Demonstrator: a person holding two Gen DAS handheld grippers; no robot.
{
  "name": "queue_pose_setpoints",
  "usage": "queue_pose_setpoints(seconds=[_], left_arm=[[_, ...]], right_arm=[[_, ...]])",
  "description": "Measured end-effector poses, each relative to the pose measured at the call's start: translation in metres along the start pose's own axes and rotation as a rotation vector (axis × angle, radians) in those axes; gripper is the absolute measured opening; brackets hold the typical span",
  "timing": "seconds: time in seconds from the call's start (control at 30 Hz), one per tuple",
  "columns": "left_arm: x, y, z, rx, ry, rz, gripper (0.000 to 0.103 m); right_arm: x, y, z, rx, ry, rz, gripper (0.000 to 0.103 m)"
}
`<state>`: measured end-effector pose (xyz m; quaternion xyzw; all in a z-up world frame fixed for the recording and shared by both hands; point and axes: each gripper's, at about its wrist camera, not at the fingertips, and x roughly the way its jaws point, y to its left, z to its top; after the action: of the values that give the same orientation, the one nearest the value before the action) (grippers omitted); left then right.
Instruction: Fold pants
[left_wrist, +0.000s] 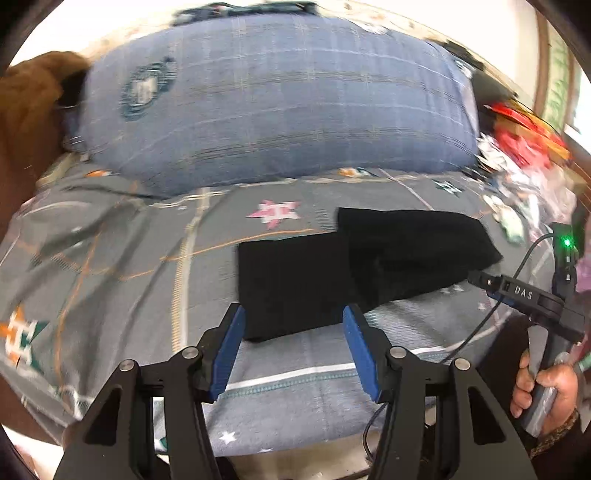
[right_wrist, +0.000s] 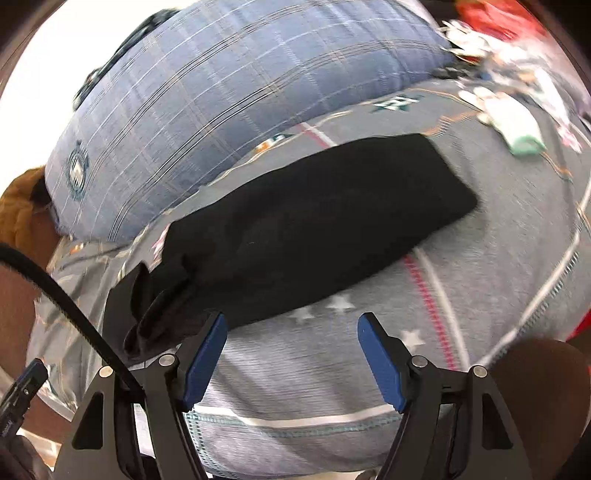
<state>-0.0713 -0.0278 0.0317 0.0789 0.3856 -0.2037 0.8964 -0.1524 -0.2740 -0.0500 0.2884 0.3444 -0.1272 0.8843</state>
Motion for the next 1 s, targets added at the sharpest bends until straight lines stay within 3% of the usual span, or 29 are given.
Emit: queue_pose_setpoints(seconds=[0.23, 0.33, 0.37, 0.5, 0.7, 0.87, 0.97, 1.0], left_arm=[[0.041, -0.062, 0.069, 0.172, 0.042, -0.150, 0.054], [0.070, -0.103, 0.099, 0.266, 0.051, -0.219, 0.054], [0.085, -0.121, 0.109, 0.301, 0.063, -0.235, 0.054], [0.144, -0.179, 0.131, 0.389, 0.168, -0.310, 0.054], [0.216, -0.240, 0.148, 0.437, 0.284, -0.380, 0.054], [0.244, -0.275, 0.149, 0.532, 0.334, -0.430, 0.054], [0.257, -0.293, 0.144, 0.614, 0.364, -0.449, 0.054], [0.261, -0.299, 0.142, 0.646, 0.371, -0.456, 0.054]], right_arm=[[-0.023, -0.098, 0.021, 0.282, -0.050, 0.036, 0.079], [-0.024, -0.137, 0.025, 0.430, -0.052, 0.173, 0.080], [-0.023, -0.141, 0.028, 0.437, -0.053, 0.182, 0.080], [-0.014, -0.150, 0.037, 0.448, -0.023, 0.214, 0.081], [0.004, -0.138, 0.038, 0.431, 0.013, 0.237, 0.081], [0.006, -0.118, 0.046, 0.343, -0.017, 0.266, 0.081], [0.023, -0.106, 0.046, 0.326, 0.040, 0.197, 0.081], [0.026, -0.107, 0.045, 0.338, 0.034, 0.211, 0.081]])
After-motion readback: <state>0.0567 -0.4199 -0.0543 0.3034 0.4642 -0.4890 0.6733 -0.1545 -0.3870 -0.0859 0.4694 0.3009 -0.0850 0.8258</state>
